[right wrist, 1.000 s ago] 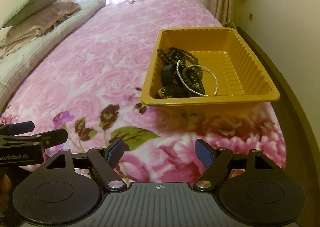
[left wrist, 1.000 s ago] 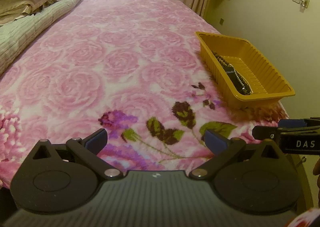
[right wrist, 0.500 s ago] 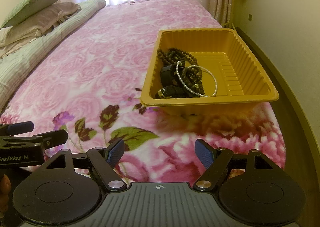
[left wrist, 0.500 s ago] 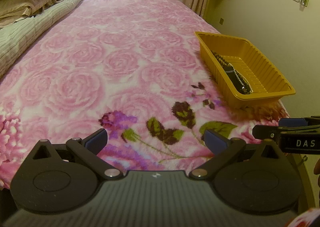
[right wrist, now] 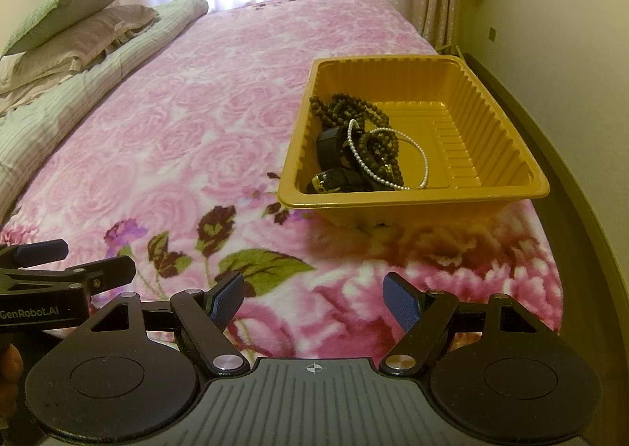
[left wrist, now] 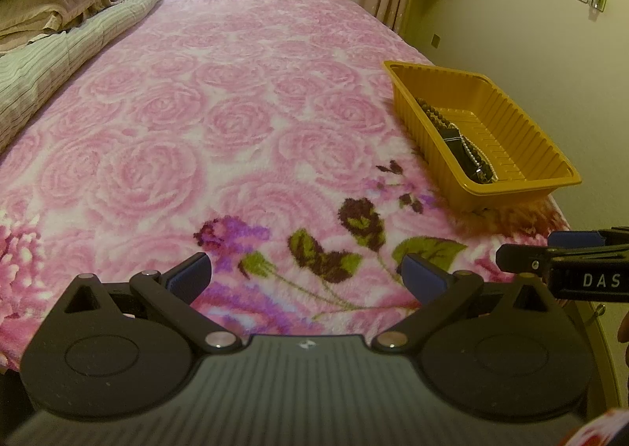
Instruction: Organize jewelry
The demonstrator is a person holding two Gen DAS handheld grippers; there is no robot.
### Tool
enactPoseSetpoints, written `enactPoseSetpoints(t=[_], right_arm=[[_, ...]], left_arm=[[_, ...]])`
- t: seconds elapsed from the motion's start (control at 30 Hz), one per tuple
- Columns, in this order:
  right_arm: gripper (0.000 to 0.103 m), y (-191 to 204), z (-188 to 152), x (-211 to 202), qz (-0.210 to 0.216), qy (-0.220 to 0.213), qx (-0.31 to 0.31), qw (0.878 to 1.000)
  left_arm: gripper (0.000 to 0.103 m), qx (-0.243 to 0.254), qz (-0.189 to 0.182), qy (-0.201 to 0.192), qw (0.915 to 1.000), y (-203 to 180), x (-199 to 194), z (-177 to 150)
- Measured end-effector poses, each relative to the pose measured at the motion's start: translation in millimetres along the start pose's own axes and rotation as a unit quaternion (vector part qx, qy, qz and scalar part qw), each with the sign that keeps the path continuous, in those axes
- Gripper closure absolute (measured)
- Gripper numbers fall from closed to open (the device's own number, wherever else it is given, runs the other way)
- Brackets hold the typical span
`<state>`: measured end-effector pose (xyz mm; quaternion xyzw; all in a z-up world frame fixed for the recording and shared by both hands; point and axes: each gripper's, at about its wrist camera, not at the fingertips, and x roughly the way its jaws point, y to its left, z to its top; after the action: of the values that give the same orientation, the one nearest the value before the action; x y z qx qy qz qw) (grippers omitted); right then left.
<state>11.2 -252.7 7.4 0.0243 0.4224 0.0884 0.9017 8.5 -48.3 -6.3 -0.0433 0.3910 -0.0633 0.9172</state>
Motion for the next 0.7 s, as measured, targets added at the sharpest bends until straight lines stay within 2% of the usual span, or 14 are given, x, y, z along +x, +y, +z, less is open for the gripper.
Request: enactPoseSetpoints(t=[0.7], right_arm=[[0.026, -0.3, -0.5, 0.2, 0.0, 0.0, 0.0, 1.0]], left_arm=[[0.0, 0.001, 0.0, 0.002, 1.0, -1.1, 0.7, -0.6]])
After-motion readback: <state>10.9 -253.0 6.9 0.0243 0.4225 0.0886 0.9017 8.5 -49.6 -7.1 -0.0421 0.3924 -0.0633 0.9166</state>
